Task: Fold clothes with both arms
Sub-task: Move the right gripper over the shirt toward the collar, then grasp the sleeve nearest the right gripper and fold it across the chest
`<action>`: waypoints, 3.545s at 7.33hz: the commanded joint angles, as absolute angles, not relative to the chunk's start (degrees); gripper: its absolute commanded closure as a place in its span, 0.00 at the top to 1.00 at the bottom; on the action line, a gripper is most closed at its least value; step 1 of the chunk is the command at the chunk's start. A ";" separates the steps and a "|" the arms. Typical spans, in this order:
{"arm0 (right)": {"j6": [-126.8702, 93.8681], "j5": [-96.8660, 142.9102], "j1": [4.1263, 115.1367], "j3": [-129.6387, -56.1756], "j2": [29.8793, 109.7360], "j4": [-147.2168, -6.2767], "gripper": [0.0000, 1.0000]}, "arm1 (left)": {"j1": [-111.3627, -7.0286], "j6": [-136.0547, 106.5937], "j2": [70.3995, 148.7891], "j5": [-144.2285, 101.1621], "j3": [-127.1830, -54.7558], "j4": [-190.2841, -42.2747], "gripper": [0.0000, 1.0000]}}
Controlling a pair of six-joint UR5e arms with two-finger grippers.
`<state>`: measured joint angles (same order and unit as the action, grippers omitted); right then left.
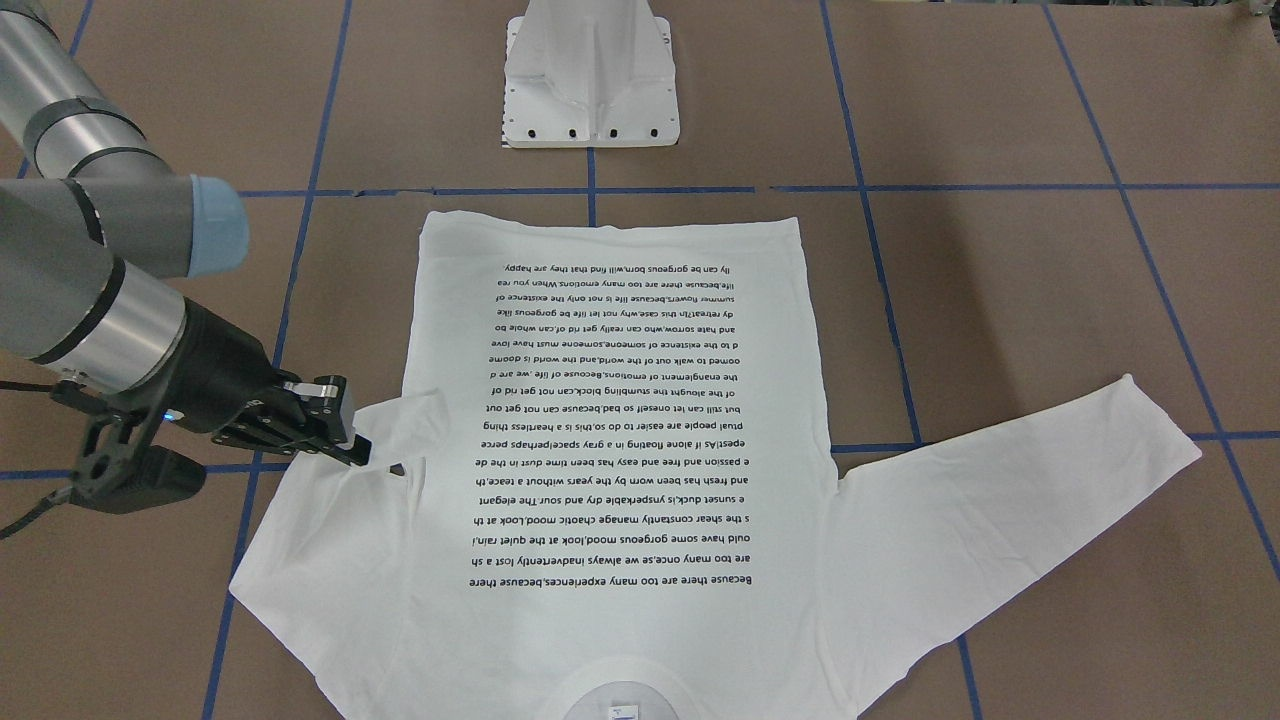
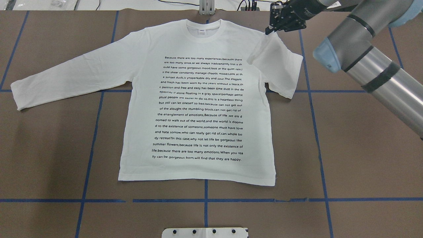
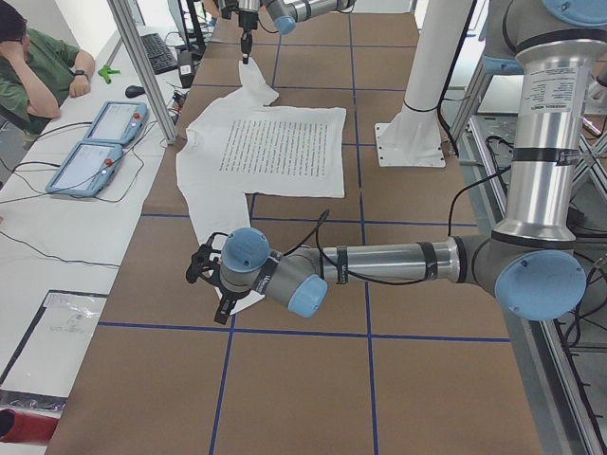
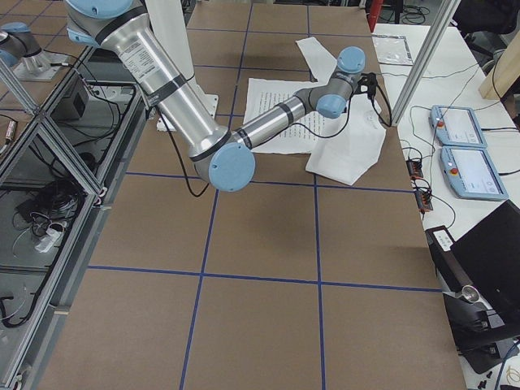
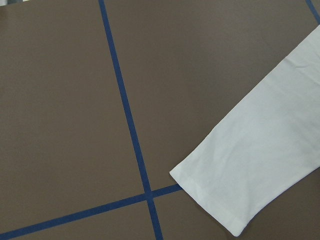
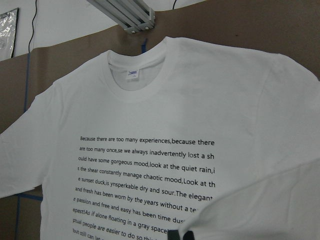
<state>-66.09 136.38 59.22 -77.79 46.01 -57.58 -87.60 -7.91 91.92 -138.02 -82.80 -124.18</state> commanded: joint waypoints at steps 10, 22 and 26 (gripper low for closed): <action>-59.68 101.45 36.04 -40.17 12.75 -52.59 0.00 | -87.54 -9.05 91.84 -137.81 -81.74 -124.28 0.99; -57.93 114.23 44.89 -63.63 18.46 -98.46 1.00 | -66.97 -46.59 99.48 -123.22 -69.90 -137.63 0.99; -49.05 122.67 51.84 -83.55 32.66 -108.37 1.00 | -66.80 -46.50 100.20 -120.76 -63.11 -143.35 0.98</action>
<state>-50.98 119.88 49.86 -78.27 28.01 -107.31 -66.85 -46.52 100.23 -121.25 -64.22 -142.20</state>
